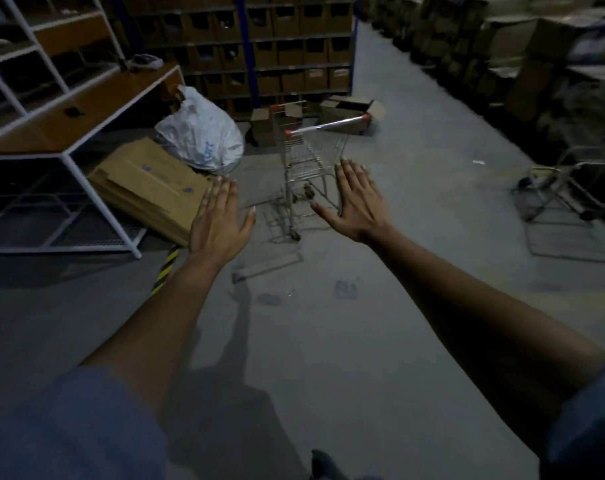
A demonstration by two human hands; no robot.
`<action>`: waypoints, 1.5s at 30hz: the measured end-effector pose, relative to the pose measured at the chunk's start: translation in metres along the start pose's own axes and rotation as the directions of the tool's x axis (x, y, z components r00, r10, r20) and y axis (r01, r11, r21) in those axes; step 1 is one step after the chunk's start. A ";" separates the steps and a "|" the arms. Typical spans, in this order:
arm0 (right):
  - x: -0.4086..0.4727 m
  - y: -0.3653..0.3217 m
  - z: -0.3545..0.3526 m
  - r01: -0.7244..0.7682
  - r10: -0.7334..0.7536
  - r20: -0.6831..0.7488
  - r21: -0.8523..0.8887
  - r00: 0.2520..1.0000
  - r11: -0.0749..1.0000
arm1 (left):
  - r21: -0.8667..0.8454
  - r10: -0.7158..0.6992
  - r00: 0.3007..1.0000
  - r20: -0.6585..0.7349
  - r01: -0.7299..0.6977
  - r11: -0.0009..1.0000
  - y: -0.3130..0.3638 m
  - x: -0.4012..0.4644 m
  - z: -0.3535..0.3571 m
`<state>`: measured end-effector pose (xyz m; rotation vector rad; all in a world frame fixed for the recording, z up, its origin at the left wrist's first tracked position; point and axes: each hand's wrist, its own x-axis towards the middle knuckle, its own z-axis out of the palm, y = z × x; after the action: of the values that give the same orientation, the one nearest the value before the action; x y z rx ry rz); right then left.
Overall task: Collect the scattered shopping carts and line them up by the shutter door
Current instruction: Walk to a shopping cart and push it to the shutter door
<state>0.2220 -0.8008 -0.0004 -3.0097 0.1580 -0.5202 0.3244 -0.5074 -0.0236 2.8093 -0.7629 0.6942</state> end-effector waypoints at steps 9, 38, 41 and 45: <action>-0.026 0.077 -0.016 -0.269 0.267 -0.032 -0.076 0.963 0.960 | -0.182 0.231 0.972 0.043 -0.220 0.958 0.098 0.076 0.053; -0.266 0.099 -0.077 -0.904 0.861 -0.276 -0.135 0.427 0.405 | -0.444 0.797 0.596 -0.101 -0.744 0.500 0.321 0.076 0.058; -0.320 0.097 -0.094 -0.947 0.897 -0.306 -0.135 0.321 0.293 | -0.470 0.852 0.507 -0.129 -0.788 0.398 0.369 0.043 0.045; -0.396 0.088 -0.120 -0.974 0.912 -0.353 -0.153 0.211 0.166 | -0.494 0.904 0.393 -0.165 -0.827 0.269 0.430 -0.009 0.019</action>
<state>-0.1969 -0.8498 -0.0269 -2.2730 2.2028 -0.5875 0.1062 -0.8782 -0.0355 1.7216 -2.2266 0.2523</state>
